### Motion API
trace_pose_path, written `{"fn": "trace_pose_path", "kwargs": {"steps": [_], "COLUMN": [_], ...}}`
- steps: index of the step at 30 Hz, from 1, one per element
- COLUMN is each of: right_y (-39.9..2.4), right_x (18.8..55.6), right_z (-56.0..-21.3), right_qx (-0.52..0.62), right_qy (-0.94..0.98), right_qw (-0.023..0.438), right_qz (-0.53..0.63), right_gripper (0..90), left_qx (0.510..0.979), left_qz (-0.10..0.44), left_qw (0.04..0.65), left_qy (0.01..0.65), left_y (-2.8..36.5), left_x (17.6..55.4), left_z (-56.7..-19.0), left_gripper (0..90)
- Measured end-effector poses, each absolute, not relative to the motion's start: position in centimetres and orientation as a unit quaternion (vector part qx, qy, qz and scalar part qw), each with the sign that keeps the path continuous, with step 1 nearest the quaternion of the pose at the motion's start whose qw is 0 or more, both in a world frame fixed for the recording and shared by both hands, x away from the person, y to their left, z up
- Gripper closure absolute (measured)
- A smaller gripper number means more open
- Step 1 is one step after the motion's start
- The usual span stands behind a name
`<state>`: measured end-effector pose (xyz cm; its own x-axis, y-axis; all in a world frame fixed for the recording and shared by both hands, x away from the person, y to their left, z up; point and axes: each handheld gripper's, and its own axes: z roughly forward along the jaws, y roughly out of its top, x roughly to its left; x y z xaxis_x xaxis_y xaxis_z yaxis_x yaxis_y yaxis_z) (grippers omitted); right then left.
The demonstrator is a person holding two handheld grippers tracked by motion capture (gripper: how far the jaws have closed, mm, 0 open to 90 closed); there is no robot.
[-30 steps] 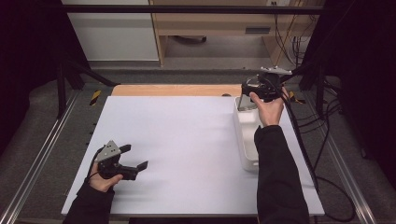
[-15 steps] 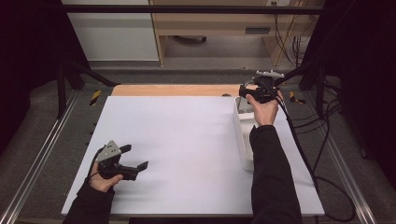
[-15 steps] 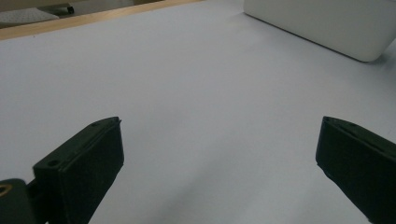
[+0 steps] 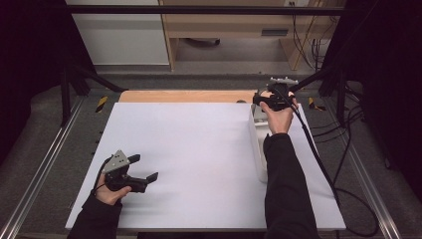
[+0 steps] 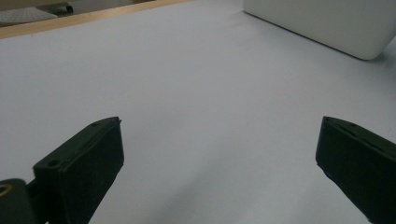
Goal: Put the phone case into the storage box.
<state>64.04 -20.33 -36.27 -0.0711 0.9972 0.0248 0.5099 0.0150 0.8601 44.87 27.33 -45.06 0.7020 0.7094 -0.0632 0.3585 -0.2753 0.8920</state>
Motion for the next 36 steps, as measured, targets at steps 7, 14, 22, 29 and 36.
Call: {"fn": "trace_pose_path", "kwargs": {"steps": [7, 14, 22, 29, 36], "right_y": [-20.1, -20.1, -20.0, -20.0, -19.9], "right_x": [64.6, 65.0, 65.3, 65.5, 65.5], "right_z": [-36.9, -37.3, -37.8, -38.1, -38.2], "right_qx": [0.602, 0.605, 0.606, 0.606, 0.605], "right_qy": [0.633, 0.635, 0.637, 0.641, 0.641], "right_qw": [0.325, 0.324, 0.325, 0.323, 0.324], "right_qz": [0.361, 0.354, 0.346, 0.343, 0.344], "right_gripper": [11.7, 11.6, 11.6, 11.6, 11.5], "left_qx": [0.78, 0.78, 0.782, 0.782, 0.782], "left_qz": [0.177, 0.178, 0.178, 0.177, 0.177], "left_qw": [0.493, 0.493, 0.491, 0.491, 0.49], "left_qy": [0.342, 0.342, 0.341, 0.341, 0.34], "left_y": [27.3, 27.3, 27.2, 27.2, 27.2], "left_x": [44.9, 44.9, 44.9, 44.9, 44.9], "left_z": [-45.1, -45.1, -45.1, -45.2, -45.2], "left_gripper": [0.5, 0.5, 0.6, 0.6, 0.6]}}
